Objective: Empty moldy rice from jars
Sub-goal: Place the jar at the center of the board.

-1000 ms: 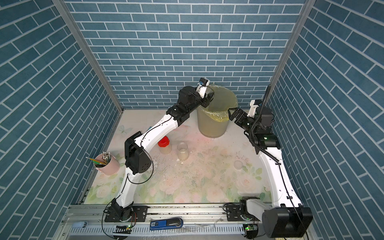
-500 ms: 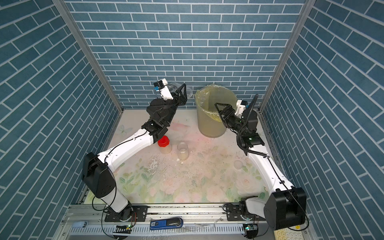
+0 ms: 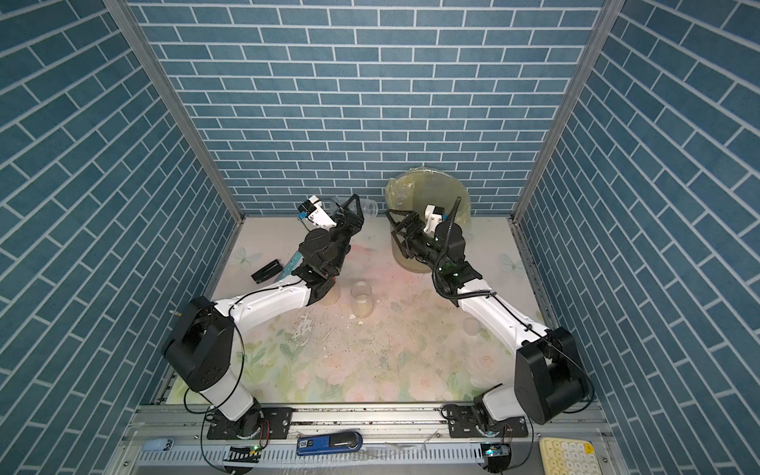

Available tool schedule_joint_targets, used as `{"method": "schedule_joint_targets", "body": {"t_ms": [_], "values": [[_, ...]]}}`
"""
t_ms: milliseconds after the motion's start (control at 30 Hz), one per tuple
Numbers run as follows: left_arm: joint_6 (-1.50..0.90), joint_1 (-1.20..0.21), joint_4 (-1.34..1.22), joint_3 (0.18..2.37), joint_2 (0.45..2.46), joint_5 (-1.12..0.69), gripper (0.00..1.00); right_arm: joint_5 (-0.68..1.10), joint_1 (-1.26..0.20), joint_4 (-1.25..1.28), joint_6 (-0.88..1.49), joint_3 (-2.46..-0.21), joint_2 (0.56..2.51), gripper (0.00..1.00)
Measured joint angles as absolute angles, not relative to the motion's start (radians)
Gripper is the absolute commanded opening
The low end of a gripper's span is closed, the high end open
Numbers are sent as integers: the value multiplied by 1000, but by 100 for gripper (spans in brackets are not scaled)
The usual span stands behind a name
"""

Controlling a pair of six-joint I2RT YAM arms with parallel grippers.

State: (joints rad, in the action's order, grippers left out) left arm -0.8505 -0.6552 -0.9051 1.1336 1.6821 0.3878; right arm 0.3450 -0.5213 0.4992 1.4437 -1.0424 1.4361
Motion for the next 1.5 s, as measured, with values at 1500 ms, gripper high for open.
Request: {"method": "schedule_joint_targets", "body": {"t_ms": [1500], "values": [[-1067,-653,-1152,1003,1737,335,34,269,-634,794,1645,-1218,1779,70]]}}
